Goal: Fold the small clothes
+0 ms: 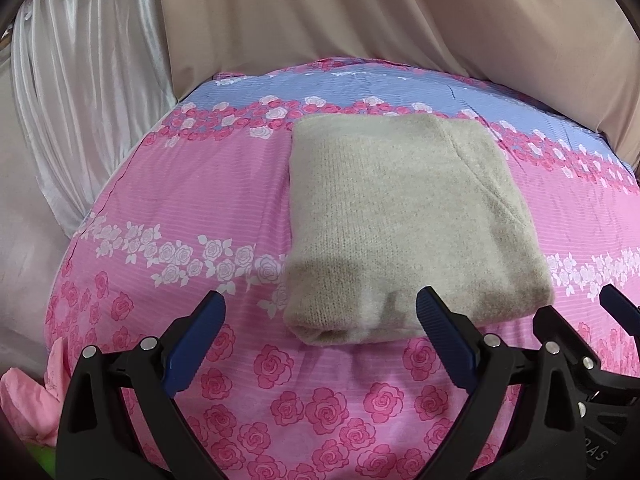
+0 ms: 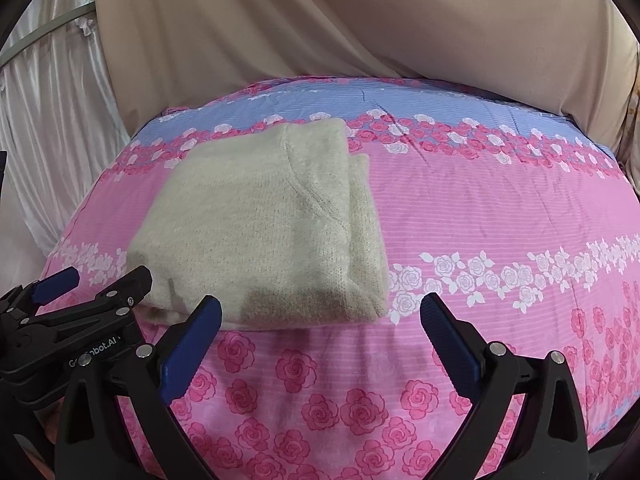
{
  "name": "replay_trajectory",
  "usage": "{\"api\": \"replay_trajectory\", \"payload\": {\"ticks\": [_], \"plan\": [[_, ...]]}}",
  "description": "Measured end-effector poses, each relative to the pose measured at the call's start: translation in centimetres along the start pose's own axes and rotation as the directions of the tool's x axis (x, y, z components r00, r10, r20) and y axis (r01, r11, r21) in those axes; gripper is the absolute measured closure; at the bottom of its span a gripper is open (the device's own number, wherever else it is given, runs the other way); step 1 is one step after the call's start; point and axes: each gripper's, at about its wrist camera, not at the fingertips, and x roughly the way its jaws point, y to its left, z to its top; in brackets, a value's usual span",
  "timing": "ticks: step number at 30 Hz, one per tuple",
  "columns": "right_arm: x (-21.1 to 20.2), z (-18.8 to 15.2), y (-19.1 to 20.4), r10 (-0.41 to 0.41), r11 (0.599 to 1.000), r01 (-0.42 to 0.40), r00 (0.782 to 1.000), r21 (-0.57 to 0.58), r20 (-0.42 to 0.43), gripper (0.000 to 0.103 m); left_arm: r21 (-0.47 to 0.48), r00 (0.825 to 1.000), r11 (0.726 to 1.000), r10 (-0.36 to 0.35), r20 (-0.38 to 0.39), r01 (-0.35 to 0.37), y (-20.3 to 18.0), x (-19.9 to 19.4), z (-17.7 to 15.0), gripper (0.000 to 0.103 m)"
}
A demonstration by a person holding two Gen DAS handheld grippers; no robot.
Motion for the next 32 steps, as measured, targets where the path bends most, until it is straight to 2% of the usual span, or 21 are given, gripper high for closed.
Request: {"api": "replay_trajectory", "payload": {"ticks": [24, 27, 32], "plan": [[0.21, -0.11, -0.23, 0.001, 1.0, -0.001, 1.0, 0.0, -0.006, 0.005, 0.011, 1.0, 1.0, 0.012, 0.0, -0.012, -0.05, 0.11, 0.0, 0.01], [0.24, -0.14, -0.25, -0.004, 1.0, 0.004, 1.0, -0.004, -0.008, 0.005, 0.027, 1.0, 0.999, 0.018, -0.004, -0.018, -0.19, 0.2, -0.03, 0.015], [0.33, -0.35, -0.4, -0.006, 1.0, 0.006, 1.0, -0.002, -0.01, 0.005, 0.034, 1.0, 0.999, 0.017, -0.007, -0.017, -0.22, 0.25, 0.01, 0.016]]}}
